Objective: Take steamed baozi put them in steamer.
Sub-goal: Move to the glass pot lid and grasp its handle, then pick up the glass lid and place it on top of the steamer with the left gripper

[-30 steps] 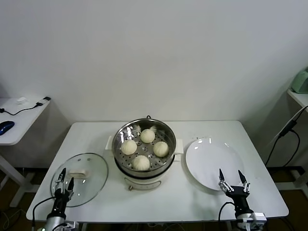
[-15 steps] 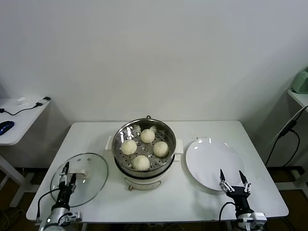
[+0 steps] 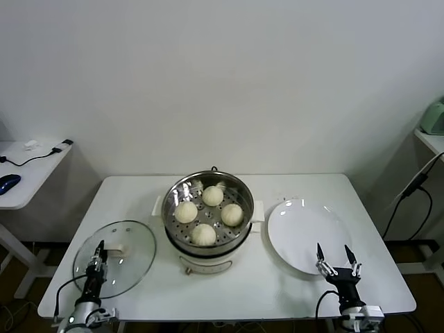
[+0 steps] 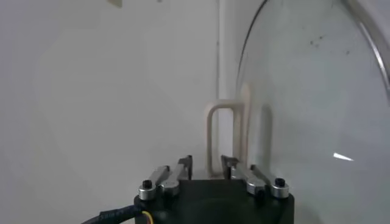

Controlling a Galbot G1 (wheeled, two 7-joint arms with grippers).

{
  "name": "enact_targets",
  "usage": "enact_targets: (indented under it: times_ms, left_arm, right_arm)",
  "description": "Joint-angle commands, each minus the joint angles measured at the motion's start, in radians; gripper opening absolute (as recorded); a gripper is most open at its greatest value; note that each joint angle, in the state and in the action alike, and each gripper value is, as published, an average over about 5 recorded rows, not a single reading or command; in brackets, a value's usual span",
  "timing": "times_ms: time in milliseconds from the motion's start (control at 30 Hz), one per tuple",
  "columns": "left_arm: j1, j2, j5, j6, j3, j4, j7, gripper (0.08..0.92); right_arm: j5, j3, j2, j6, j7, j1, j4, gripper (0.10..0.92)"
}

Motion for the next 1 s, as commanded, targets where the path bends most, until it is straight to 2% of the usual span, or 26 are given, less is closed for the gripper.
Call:
enact_targets:
  times_ms: [33, 167, 300, 467, 567, 667, 800, 1000]
  left_arm:
    - [-0.019, -0.015, 0.013, -0.012, 0.001, 0.038, -0.035, 0.351]
    - [-0.012, -0.027, 0.004, -0.012, -0.008, 0.019, -0.055, 0.23]
    - [0.003, -0.042, -0.017, -0.015, -0.026, -0.037, -0.063, 0.144]
    - [0.044, -0.045, -0.033, -0.02, -0.059, -0.158, -0.055, 0.132]
    - [0.09, -0.024, -0.039, -0.016, -0.086, -0.239, -0.031, 0.132]
    - [0.15, 0.019, -0.055, -0.001, -0.123, -0.332, 0.036, 0.132]
    - [0.215, 0.091, -0.171, 0.084, -0.163, -0.466, 0.19, 0.132]
    - [0.209, 0.132, -0.262, 0.22, -0.202, -0.676, 0.394, 0.132]
  right_arm:
    - [-0.003, -0.001, 0.0, -0.001, 0.001, -0.001, 0.003, 0.823]
    - [-0.01, -0.002, 0.001, 0.002, -0.002, -0.004, 0.004, 0.823]
    - [-0.012, -0.004, 0.003, 0.007, -0.004, -0.008, 0.002, 0.823]
    - [-0.015, -0.006, 0.006, 0.013, -0.007, -0.01, 0.002, 0.823]
    - [-0.015, -0.005, 0.005, 0.015, -0.006, -0.009, 0.003, 0.823]
    - [-0.016, -0.003, 0.002, 0.014, -0.004, -0.008, 0.008, 0.823]
    - [-0.029, -0.002, -0.001, 0.011, 0.001, -0.005, 0.011, 0.823]
    - [-0.09, -0.005, 0.003, 0.002, 0.008, -0.008, 0.026, 0.823]
